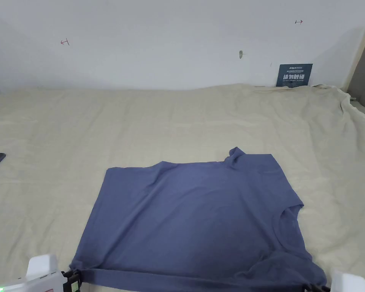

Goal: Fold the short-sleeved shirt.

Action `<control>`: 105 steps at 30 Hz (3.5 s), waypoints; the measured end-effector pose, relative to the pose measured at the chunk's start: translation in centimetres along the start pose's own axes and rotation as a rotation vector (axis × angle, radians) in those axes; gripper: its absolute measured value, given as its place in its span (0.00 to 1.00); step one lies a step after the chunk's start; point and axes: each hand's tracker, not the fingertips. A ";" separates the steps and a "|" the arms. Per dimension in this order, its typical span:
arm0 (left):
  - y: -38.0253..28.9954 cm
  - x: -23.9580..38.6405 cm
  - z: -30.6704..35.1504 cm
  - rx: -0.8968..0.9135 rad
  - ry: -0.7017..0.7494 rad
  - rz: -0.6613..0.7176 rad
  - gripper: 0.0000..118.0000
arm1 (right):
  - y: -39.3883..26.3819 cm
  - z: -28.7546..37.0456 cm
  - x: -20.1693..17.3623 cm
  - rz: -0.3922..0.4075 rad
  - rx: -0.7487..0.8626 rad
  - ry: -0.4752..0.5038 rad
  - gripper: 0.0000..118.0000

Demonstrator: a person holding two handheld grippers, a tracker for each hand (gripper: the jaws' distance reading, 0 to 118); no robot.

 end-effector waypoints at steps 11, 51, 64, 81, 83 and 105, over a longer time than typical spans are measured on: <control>9.3 1.9 -3.2 0.066 -0.009 -0.086 0.05 | 11.2 -4.1 -2.2 0.072 0.094 -0.004 0.05; 14.2 6.6 1.9 0.290 -0.010 -0.112 0.89 | 14.1 2.1 -3.9 0.070 0.323 -0.002 0.77; 8.7 6.4 5.5 0.308 -0.038 -0.152 0.00 | 9.6 7.0 -3.6 0.176 0.434 -0.011 0.00; 10.3 2.6 -6.9 0.013 0.086 -0.040 0.66 | 10.1 3.0 -2.7 0.116 0.332 -0.022 0.00; 10.2 2.1 -8.7 -0.023 0.129 -0.053 0.67 | 10.2 2.3 -2.5 0.103 0.317 -0.025 0.00; 11.0 1.2 -8.7 -0.062 0.052 -0.037 0.02 | 9.1 -9.4 -0.8 0.068 -0.003 -0.168 0.55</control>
